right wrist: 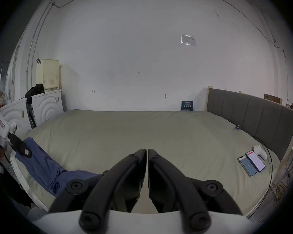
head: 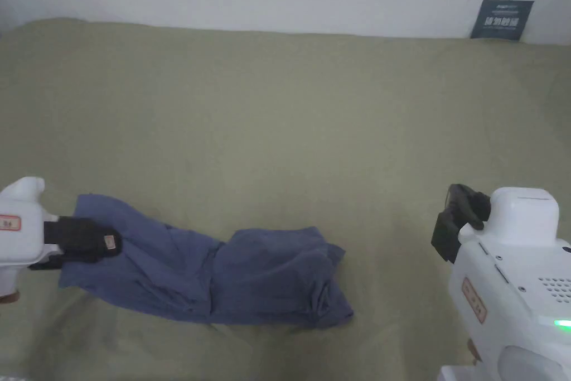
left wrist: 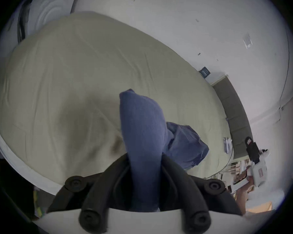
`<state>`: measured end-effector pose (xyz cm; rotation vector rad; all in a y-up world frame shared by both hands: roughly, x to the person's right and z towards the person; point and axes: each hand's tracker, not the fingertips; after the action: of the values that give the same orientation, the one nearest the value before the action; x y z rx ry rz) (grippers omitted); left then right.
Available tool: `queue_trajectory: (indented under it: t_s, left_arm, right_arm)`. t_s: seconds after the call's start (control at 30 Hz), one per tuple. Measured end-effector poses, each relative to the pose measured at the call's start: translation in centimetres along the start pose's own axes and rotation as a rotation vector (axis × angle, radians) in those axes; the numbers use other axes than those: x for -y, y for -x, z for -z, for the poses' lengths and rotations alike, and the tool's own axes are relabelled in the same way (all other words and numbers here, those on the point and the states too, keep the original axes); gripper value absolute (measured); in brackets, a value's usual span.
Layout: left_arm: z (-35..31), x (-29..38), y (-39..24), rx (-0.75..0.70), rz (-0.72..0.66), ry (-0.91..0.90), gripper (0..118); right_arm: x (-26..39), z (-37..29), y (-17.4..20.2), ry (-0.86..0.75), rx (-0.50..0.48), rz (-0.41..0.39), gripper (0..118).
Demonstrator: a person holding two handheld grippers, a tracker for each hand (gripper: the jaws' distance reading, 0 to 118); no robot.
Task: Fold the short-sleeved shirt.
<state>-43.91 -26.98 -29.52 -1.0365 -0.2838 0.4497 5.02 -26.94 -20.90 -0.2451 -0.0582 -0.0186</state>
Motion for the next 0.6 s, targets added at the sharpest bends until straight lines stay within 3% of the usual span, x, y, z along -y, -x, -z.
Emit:
queue_trajectory:
  t_s: [0.03, 0.07, 0.17, 0.2, 0.33, 0.53, 0.57, 0.6]
  left_arm:
    - [0.3, -0.1, -1.0, 0.009, 0.022, 0.004, 14]
    - [0.6, -0.6, -2.2, -0.037, 0.134, -0.061, 14]
    - [2.4, -0.5, -6.0, -0.04, 0.18, -0.054, 14]
    - [3.4, -0.2, -7.6, 0.035, 0.138, 0.015, 14]
    - [6.7, 0.6, -13.0, 0.058, 0.238, 0.081, 14]
    - [14.0, 3.2, -19.1, -0.025, 0.367, 0.173, 14]
    - [15.5, 3.5, -19.6, -0.028, 0.371, 0.186, 17]
    - [17.0, 4.0, -20.2, -0.042, 0.398, 0.217, 43]
  right_arm:
    - [-0.1, -0.1, 0.1, -0.005, 0.002, 0.001, 9]
    - [-0.2, -0.2, 0.2, -0.01, 0.0, 0.003, 9]
    - [-0.3, -0.6, 0.3, -0.012, -0.005, -0.004, 9]
    - [-0.3, -0.7, 0.3, -0.013, -0.008, -0.008, 9]
    - [-0.1, -1.0, 0.1, -0.01, -0.008, -0.02, 9]
    - [0.3, -0.8, -0.5, 0.01, -0.002, -0.02, 9]
    - [0.4, -0.8, -0.6, 0.012, -0.002, -0.02, 9]
    - [0.5, -0.8, -0.6, 0.014, 0.0, -0.021, 9]
